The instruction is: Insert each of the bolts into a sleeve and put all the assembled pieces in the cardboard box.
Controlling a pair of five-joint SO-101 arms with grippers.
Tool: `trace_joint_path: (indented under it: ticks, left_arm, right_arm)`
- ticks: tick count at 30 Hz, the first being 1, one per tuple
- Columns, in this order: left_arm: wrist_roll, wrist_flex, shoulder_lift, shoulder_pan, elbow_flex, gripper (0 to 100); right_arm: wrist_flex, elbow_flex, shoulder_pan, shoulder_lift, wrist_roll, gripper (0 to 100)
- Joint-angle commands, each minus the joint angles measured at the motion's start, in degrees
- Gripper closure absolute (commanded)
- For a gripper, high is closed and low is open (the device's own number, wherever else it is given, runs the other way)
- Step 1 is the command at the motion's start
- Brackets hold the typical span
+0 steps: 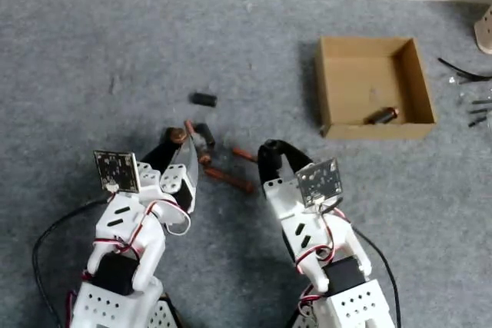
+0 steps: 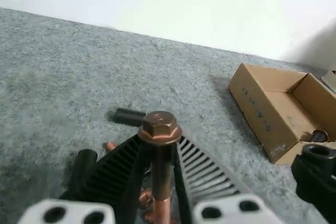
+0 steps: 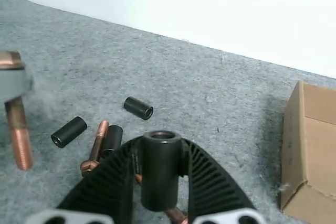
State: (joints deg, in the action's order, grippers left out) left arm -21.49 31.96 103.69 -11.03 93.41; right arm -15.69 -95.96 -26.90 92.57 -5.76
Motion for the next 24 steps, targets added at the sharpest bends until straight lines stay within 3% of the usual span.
trace_joint_path:
  ticks: [1, 5, 12, 20, 24]
  left_arm:
    - [-0.1, -1.8, 0.7, 0.6, -1.1, 100]
    - [-0.4, -4.3, 0.7, 0.8, -0.6, 100]
    - [-10.0, -4.4, 0.7, 5.8, -0.5, 100]
    - [-10.5, -4.7, 0.7, 5.9, 0.4, 100]
    - [-10.6, -9.8, 0.7, 5.9, 2.9, 100]
  right_arm:
    - [2.4, -6.3, -0.6, 0.8, 0.5, 99.5]
    - [2.3, -6.3, -0.6, 0.7, 0.5, 99.5]
    - [-1.2, -6.3, -0.7, 0.7, 0.5, 99.5]
    - [-1.4, -6.3, -0.9, 0.7, 0.4, 99.5]
    - [-1.4, -6.3, -0.9, 0.7, 0.4, 99.5]
